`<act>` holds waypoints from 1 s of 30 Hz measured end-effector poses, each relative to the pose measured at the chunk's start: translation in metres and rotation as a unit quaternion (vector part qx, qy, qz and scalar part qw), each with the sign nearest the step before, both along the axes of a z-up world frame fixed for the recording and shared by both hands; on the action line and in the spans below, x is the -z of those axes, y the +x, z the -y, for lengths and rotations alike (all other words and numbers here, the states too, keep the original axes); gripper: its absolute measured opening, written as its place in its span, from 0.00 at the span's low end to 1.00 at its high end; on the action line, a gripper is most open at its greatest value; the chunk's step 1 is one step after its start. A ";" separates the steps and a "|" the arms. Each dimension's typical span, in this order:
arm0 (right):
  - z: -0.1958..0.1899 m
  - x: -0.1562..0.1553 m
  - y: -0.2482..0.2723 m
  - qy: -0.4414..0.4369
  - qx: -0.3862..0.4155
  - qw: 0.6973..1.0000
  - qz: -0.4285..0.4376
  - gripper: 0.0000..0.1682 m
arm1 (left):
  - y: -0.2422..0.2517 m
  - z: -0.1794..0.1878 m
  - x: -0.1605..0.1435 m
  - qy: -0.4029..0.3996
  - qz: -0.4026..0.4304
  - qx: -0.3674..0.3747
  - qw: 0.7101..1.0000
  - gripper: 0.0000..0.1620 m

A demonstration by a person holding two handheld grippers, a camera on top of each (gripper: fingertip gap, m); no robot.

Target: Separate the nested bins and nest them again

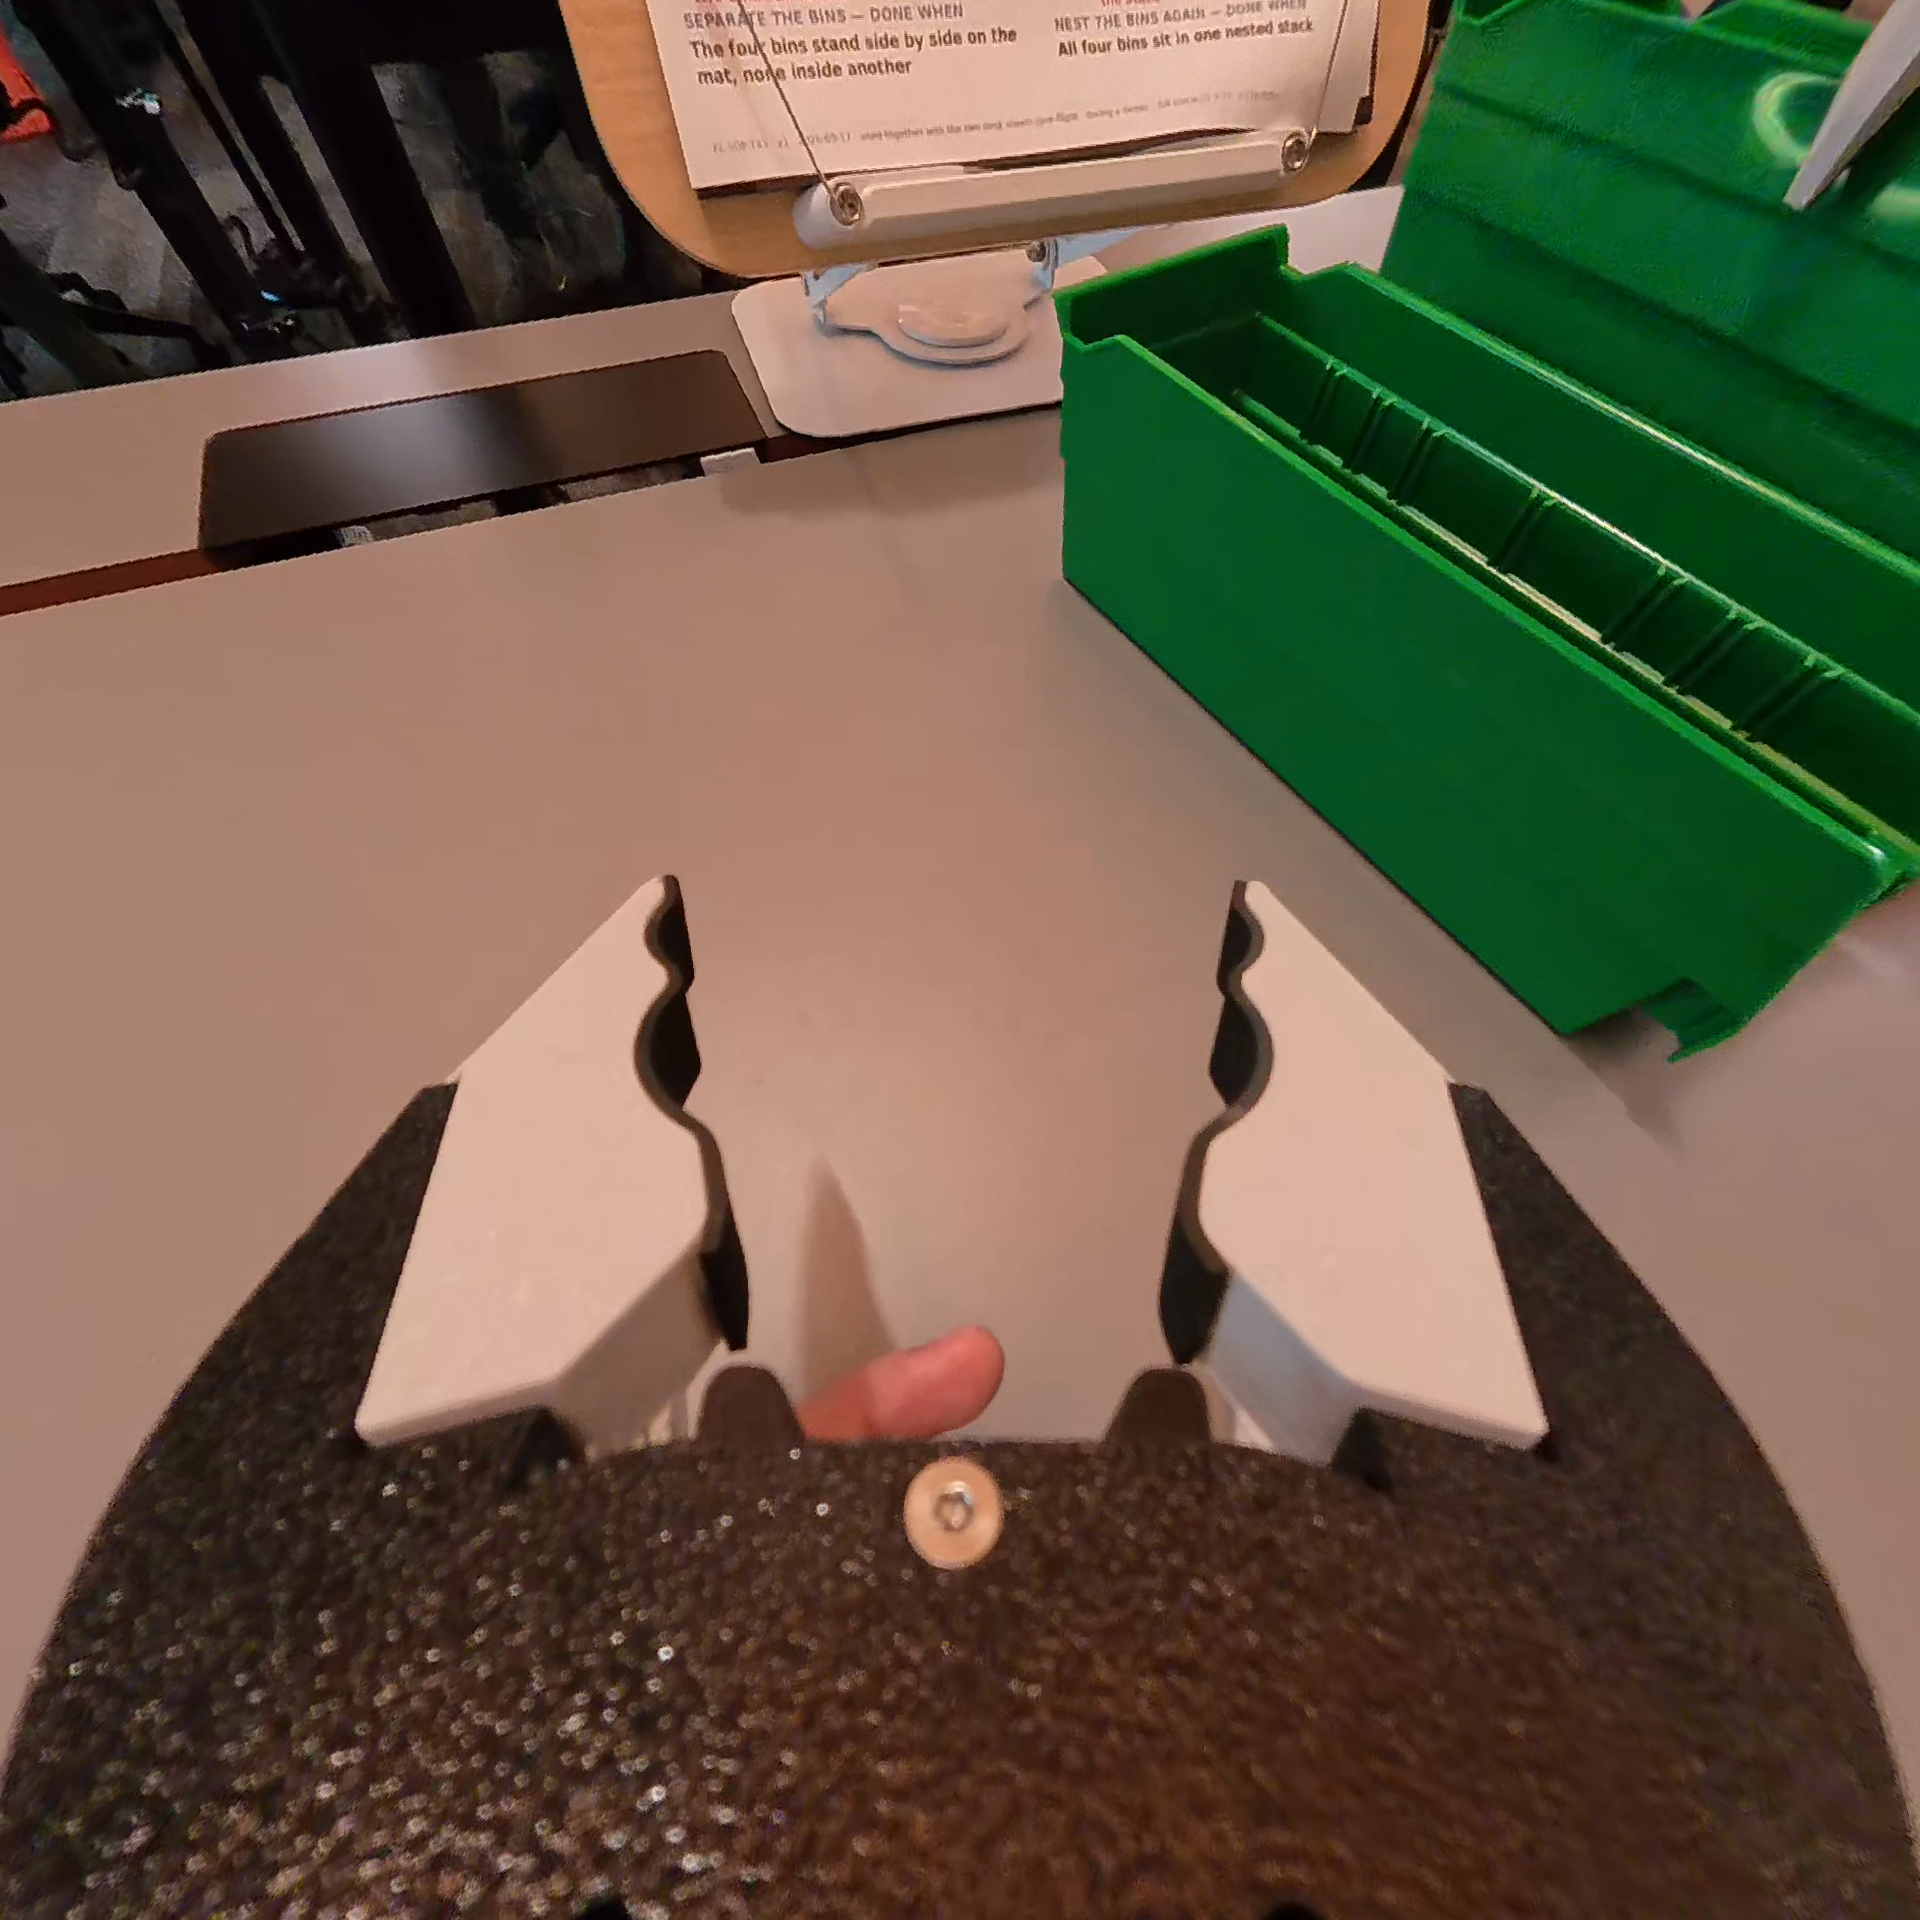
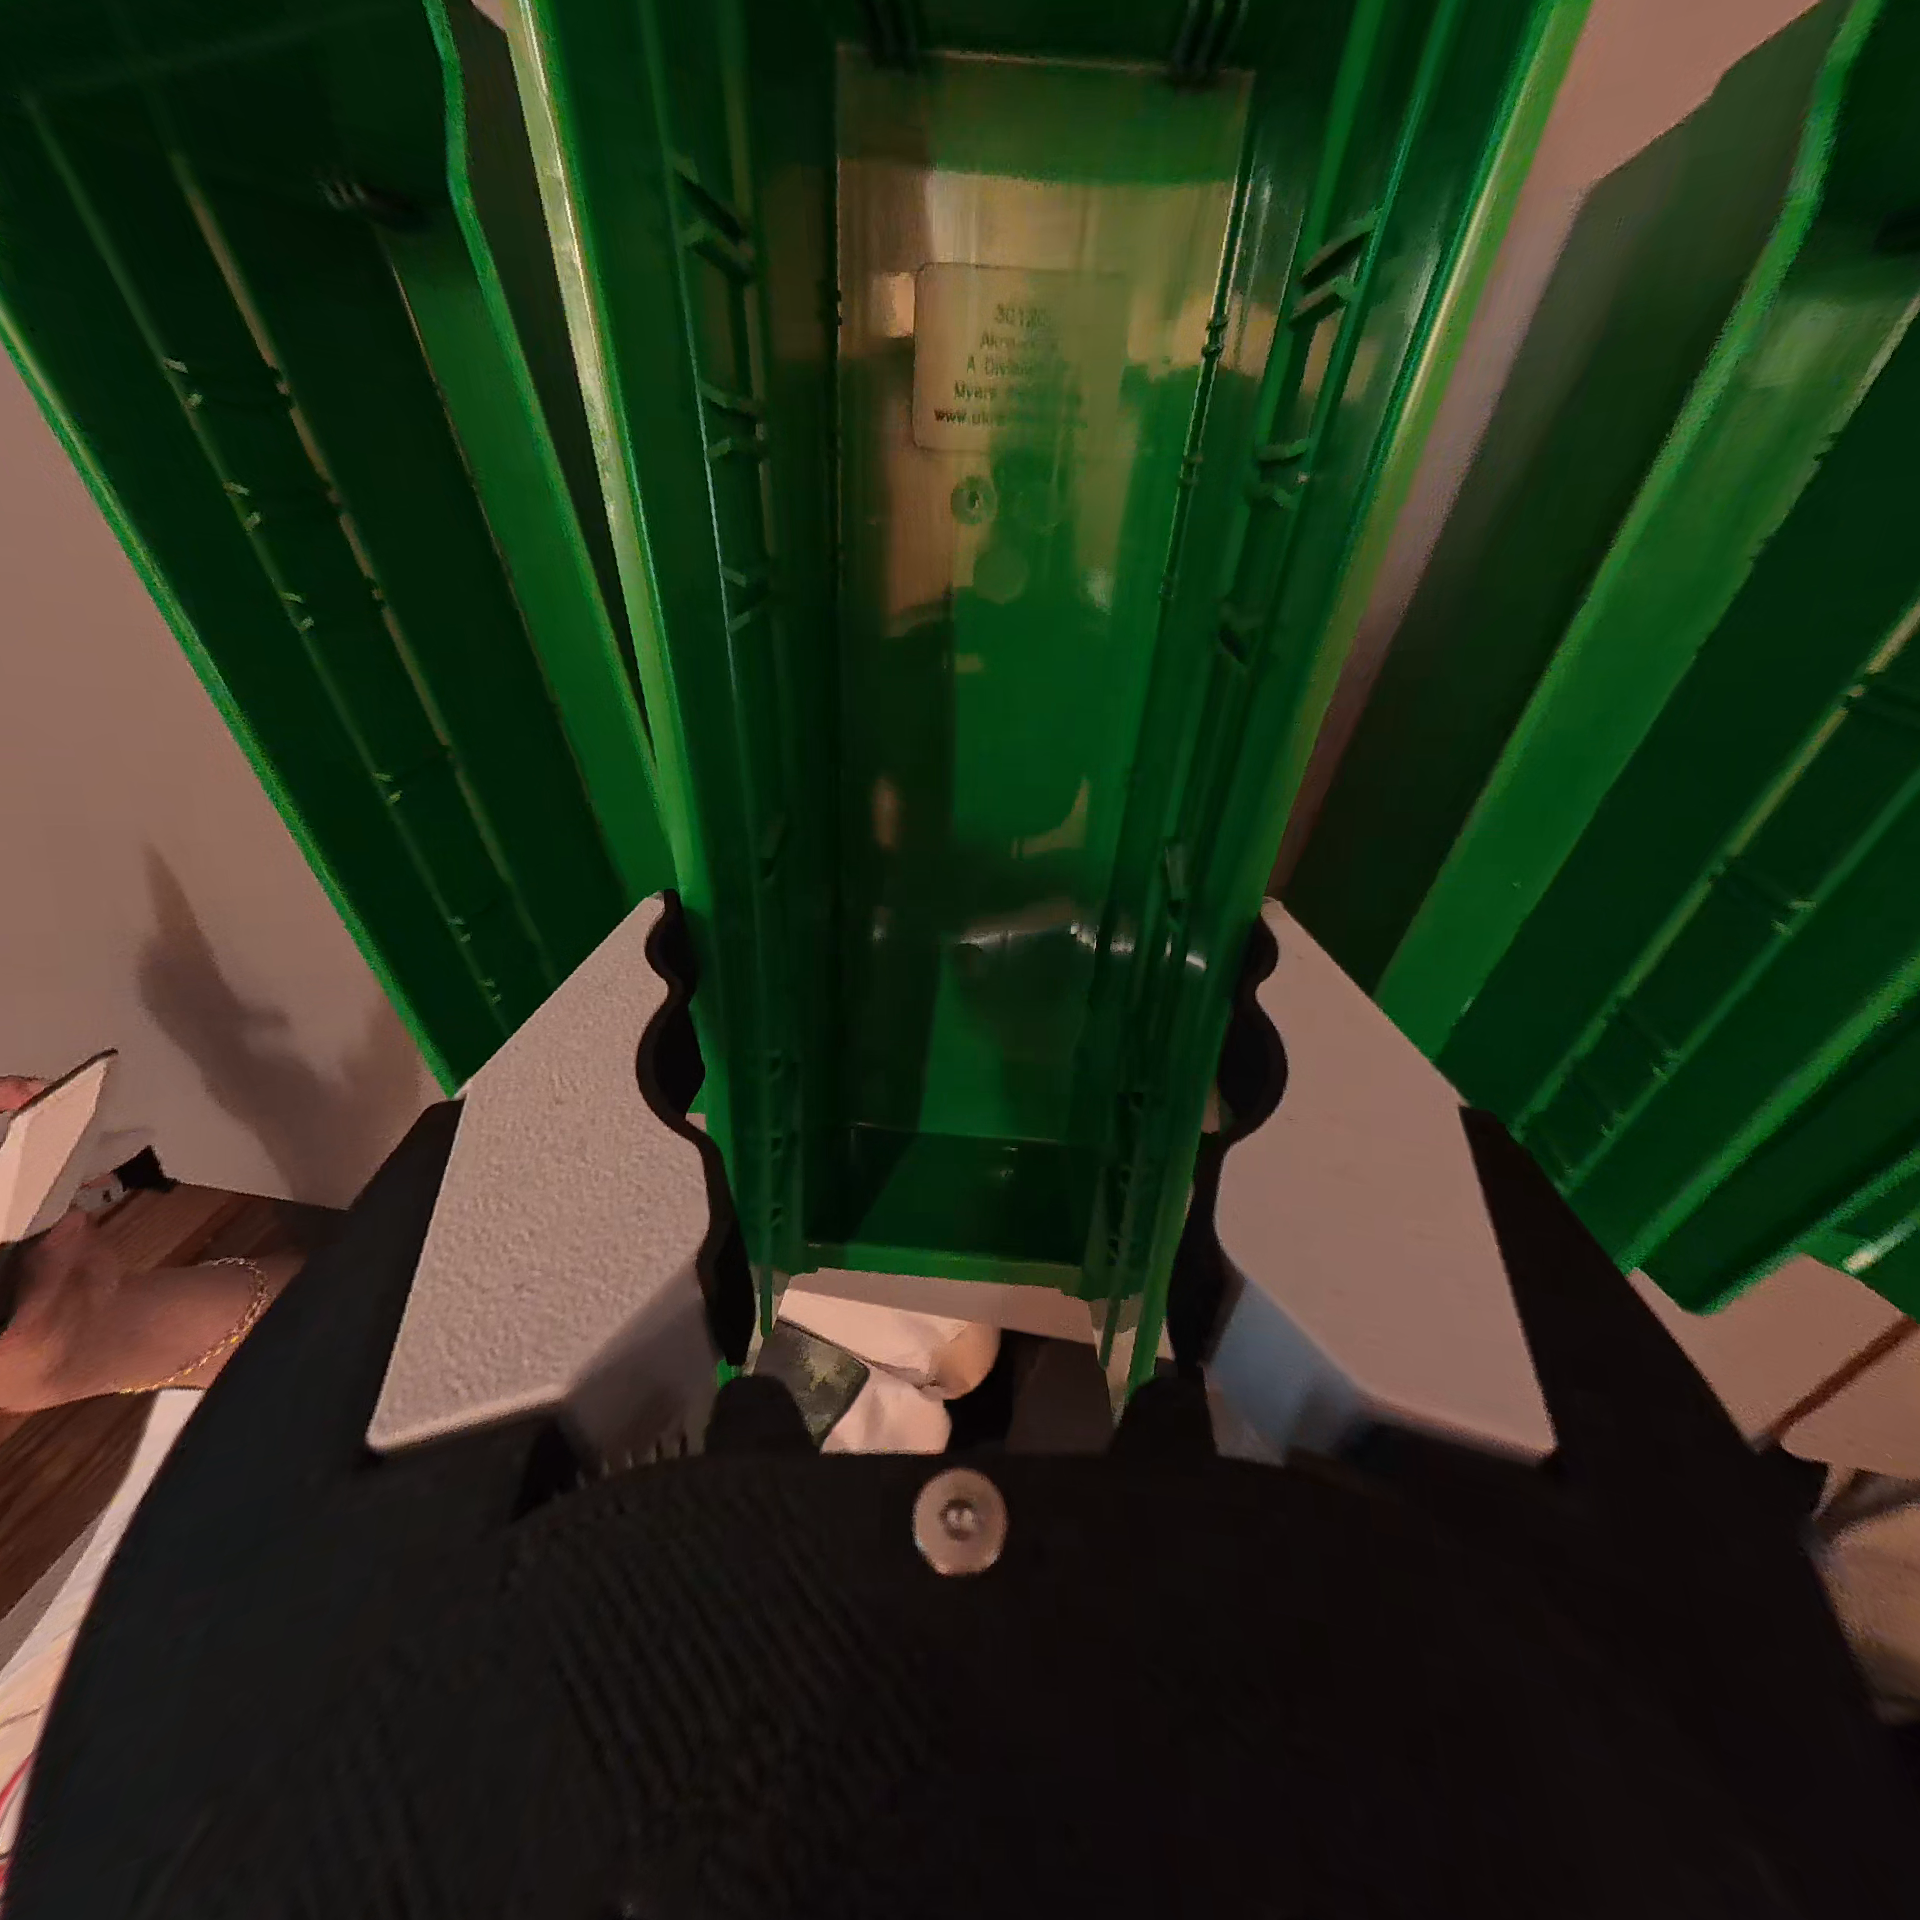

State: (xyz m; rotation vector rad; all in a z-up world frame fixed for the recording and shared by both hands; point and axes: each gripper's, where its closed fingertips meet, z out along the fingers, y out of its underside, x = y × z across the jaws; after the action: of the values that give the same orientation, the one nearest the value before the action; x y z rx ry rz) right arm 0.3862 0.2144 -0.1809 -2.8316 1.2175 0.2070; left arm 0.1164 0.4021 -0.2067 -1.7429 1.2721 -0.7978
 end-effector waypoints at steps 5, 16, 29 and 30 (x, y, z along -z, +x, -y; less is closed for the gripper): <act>0.000 0.026 -0.002 0.014 0.005 1.000 -0.026 0.62 | 0.002 0.003 0.001 0.001 -0.002 0.002 1.000 0.62; 0.000 0.057 0.001 0.017 -0.003 1.000 0.003 0.68 | 0.009 0.012 0.010 0.011 -0.019 0.013 1.000 0.62; -0.021 0.014 0.004 0.142 -0.043 0.984 0.103 0.76 | 0.015 0.015 0.026 0.040 -0.058 0.010 0.997 0.62; -0.021 0.003 0.005 0.155 -0.053 0.978 0.128 0.76 | 0.016 0.016 0.028 0.043 -0.062 0.011 0.997 0.62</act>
State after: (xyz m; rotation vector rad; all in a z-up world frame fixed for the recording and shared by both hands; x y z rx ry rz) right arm 0.3914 0.2356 -0.1839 -2.5568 0.8961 0.0305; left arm 0.1321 0.3862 -0.2349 -1.7350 1.3890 -0.6459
